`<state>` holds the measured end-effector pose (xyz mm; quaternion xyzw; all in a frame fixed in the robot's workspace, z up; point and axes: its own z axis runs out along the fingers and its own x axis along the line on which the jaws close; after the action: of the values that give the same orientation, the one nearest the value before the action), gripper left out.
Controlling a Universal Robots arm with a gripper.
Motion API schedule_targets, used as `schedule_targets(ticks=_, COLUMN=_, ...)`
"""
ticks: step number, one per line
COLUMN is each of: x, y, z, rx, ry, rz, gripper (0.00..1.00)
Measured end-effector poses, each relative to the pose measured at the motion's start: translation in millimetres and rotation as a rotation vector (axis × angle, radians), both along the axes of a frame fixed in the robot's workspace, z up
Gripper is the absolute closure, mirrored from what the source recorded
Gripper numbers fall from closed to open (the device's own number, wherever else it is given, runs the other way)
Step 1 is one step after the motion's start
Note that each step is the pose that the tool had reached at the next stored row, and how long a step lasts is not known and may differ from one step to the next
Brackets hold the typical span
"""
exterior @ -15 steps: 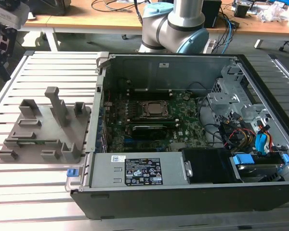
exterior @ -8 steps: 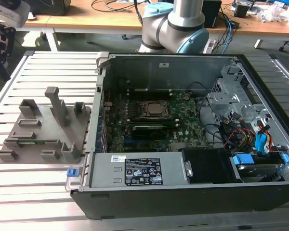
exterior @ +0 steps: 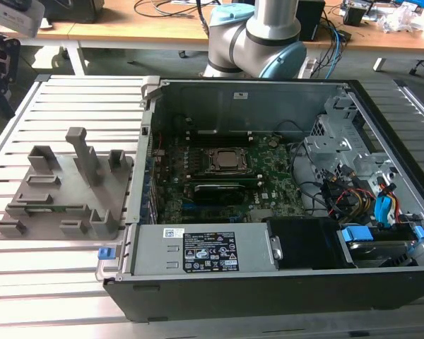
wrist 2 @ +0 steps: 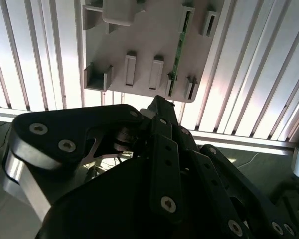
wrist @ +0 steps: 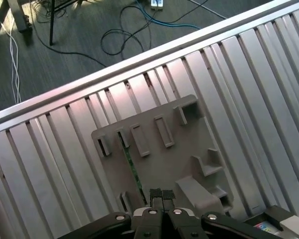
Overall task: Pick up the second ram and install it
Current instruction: 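Pick up the second ram and move it above second insertion slot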
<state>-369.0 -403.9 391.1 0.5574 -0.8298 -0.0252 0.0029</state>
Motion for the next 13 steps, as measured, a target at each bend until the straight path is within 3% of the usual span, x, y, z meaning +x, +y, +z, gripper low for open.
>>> schedule_targets(ticks=13, x=0.0, y=0.2, z=0.0, rx=0.0000, ry=0.0000, rz=0.112, gripper=0.89)
